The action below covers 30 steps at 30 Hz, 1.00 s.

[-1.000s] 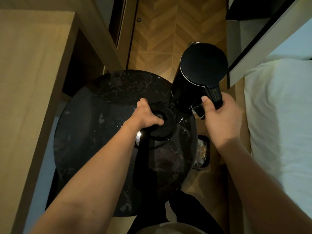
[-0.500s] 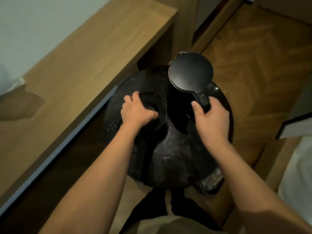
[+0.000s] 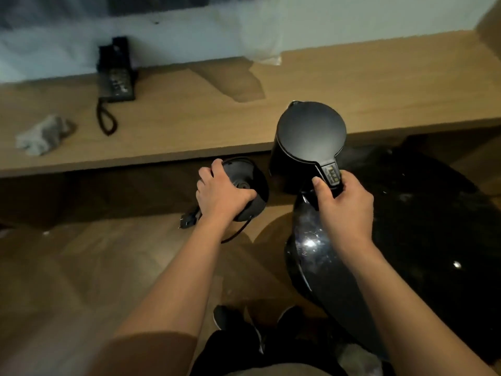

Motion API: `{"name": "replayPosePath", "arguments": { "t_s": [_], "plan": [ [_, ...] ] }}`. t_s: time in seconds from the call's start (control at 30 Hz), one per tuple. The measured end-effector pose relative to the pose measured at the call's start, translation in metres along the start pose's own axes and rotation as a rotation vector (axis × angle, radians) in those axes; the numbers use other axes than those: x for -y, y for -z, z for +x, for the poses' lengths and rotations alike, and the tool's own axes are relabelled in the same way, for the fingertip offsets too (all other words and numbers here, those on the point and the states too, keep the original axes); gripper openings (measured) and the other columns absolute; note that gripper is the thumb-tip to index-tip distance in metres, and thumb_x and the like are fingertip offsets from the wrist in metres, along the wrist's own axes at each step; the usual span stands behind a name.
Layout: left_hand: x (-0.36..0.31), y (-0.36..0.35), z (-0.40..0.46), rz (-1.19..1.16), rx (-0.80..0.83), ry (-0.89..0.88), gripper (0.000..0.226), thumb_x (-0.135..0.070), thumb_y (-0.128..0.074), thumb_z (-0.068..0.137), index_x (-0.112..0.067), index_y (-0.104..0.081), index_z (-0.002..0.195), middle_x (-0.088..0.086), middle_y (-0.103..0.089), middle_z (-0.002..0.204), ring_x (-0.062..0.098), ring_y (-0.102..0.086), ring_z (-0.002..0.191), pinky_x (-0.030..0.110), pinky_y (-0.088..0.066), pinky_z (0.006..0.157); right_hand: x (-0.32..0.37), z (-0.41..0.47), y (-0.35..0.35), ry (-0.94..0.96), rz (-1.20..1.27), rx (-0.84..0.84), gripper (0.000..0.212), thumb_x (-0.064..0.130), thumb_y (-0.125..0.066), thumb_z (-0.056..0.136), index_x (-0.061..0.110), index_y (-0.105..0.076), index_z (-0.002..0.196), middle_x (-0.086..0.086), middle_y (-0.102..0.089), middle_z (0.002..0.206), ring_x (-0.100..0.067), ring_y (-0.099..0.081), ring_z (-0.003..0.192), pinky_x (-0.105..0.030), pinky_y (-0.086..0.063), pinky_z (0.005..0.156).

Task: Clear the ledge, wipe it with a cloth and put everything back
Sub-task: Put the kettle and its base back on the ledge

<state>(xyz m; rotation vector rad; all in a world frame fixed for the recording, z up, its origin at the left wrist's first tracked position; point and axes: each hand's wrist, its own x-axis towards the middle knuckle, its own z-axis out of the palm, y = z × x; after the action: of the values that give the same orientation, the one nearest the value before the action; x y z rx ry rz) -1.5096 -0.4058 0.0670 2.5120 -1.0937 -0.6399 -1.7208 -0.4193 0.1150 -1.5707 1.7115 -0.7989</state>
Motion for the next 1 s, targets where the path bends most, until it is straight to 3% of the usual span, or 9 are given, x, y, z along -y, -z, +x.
{"name": "replayPosePath", "arguments": {
  "t_s": [0.13, 0.27, 0.4, 0.53, 0.63, 0.77, 1.0],
  "plan": [
    [0.089, 0.055, 0.003, -0.060, -0.122, 0.156, 0.108, -0.052, -0.083, 0.067, -0.022, -0.022, 0.151, 0.011, -0.029, 0.147, 0.040, -0.039, 0.132, 0.049, -0.038, 0.111, 0.052, -0.028, -0.070, 0.121, -0.045, 0.170, 0.024, 0.042, -0.060, 0.096, 0.022, -0.062, 0.108, 0.006, -0.066, 0.081, -0.014, -0.063, 0.070, -0.039, -0.056, 0.065],
    [0.182, 0.106, -0.005, -0.102, -0.216, 0.305, 0.108, -0.053, -0.082, 0.068, -0.022, -0.022, 0.152, 0.011, -0.030, 0.145, 0.039, -0.040, 0.131, 0.048, -0.039, 0.110, 0.102, -0.070, -0.141, 0.243, -0.074, 0.323, 0.028, 0.041, -0.058, 0.097, 0.023, -0.059, 0.118, 0.006, -0.065, 0.091, -0.010, -0.062, 0.073, -0.029, -0.053, 0.062],
    [0.266, 0.149, -0.023, -0.155, -0.295, 0.455, 0.107, -0.054, -0.081, 0.070, -0.023, -0.021, 0.153, 0.010, -0.029, 0.145, 0.036, -0.037, 0.134, 0.049, -0.038, 0.112, 0.147, -0.115, -0.208, 0.337, -0.121, 0.463, 0.025, 0.043, -0.058, 0.097, 0.023, -0.058, 0.112, 0.005, -0.063, 0.085, -0.010, -0.059, 0.070, -0.029, -0.050, 0.058],
    [0.340, 0.188, -0.056, -0.201, -0.388, 0.614, 0.104, -0.053, -0.080, 0.072, -0.022, -0.021, 0.152, 0.010, -0.030, 0.144, 0.036, -0.039, 0.132, 0.050, -0.039, 0.111, 0.189, -0.166, -0.265, 0.483, -0.140, 0.614, 0.024, 0.043, -0.058, 0.097, 0.022, -0.058, 0.109, 0.004, -0.062, 0.090, -0.005, -0.056, 0.072, -0.020, -0.038, 0.055],
    [0.389, 0.210, -0.087, -0.246, -0.446, 0.738, 0.102, -0.053, -0.080, 0.073, -0.023, -0.021, 0.151, 0.010, -0.031, 0.143, 0.036, -0.040, 0.130, 0.051, -0.040, 0.110, 0.217, -0.205, -0.300, 0.591, -0.110, 0.737, 0.021, 0.042, -0.059, 0.096, 0.022, -0.060, 0.102, 0.006, -0.062, 0.086, -0.004, -0.058, 0.073, -0.021, -0.044, 0.060],
    [0.443, 0.234, -0.123, -0.303, -0.531, 0.876, 0.104, -0.052, -0.080, 0.072, -0.020, -0.022, 0.152, 0.012, -0.031, 0.143, 0.037, -0.041, 0.129, 0.050, -0.040, 0.109, 0.250, -0.253, -0.343, 0.755, -0.057, 0.857, 0.019, 0.040, -0.061, 0.095, 0.022, -0.062, 0.099, 0.010, -0.062, 0.085, 0.001, -0.059, 0.076, -0.014, -0.042, 0.063],
    [0.519, 0.267, -0.146, -0.306, -0.632, 1.078, 0.106, -0.053, -0.081, 0.071, -0.021, -0.022, 0.153, 0.011, -0.031, 0.142, 0.037, -0.040, 0.130, 0.048, -0.037, 0.109, 0.301, -0.306, -0.430, 0.871, -0.032, 1.114, 0.018, 0.036, -0.061, 0.096, 0.019, -0.063, 0.094, 0.006, -0.063, 0.081, -0.006, -0.062, 0.075, -0.016, -0.044, 0.059]
  ]
}}
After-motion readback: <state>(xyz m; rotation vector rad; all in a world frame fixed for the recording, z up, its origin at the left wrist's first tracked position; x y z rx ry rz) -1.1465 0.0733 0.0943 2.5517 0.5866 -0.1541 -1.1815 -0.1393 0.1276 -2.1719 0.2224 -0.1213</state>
